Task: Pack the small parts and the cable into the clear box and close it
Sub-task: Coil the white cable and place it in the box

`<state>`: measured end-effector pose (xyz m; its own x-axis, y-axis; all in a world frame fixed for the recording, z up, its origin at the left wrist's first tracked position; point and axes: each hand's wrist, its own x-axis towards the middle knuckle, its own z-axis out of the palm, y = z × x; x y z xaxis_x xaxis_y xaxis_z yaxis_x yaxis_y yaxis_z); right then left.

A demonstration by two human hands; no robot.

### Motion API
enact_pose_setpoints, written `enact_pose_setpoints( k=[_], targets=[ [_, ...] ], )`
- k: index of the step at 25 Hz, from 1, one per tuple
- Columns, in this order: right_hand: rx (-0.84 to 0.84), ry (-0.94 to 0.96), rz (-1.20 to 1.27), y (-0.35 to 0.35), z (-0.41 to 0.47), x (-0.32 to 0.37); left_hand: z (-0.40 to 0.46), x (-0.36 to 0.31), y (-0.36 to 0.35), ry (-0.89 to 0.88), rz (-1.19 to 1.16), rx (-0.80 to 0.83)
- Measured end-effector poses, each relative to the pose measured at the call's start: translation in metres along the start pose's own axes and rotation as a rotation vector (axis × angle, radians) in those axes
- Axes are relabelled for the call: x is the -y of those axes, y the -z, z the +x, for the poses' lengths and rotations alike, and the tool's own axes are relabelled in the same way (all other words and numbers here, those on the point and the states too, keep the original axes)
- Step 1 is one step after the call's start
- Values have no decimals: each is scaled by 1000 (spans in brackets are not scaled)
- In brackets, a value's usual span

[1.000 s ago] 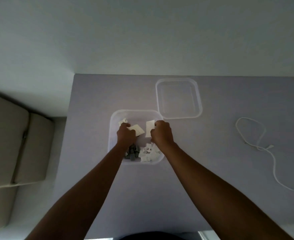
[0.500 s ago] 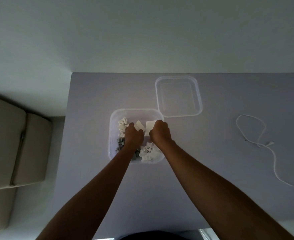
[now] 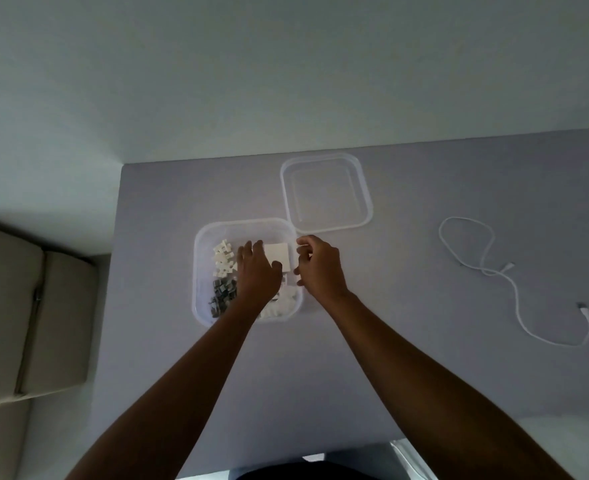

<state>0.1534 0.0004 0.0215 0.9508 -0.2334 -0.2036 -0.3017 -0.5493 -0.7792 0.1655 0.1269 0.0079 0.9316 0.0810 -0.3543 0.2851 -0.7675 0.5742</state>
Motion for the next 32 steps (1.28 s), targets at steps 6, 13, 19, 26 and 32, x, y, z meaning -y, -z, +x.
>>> enact_pose_setpoints(
  k=[6, 13, 19, 26, 32],
  targets=[
    [-265, 25, 75, 100, -16, -61, -38, -95, -42, -384, -81, -28],
    [-398, -273, -31, 252, -57, -218, -90, -206, -185, -666, 13, 287],
    [-298, -385, -398, 331, -90, -337, -121, -259, -277, -738, 131, 531],
    [-149, -357, -658, 350, -93, -397, -126, -283, -313, -721, 197, 579],
    [-124, -65, -432, 351, -87, -371, -121, -288, -305, -824, 201, 535]
  ],
)
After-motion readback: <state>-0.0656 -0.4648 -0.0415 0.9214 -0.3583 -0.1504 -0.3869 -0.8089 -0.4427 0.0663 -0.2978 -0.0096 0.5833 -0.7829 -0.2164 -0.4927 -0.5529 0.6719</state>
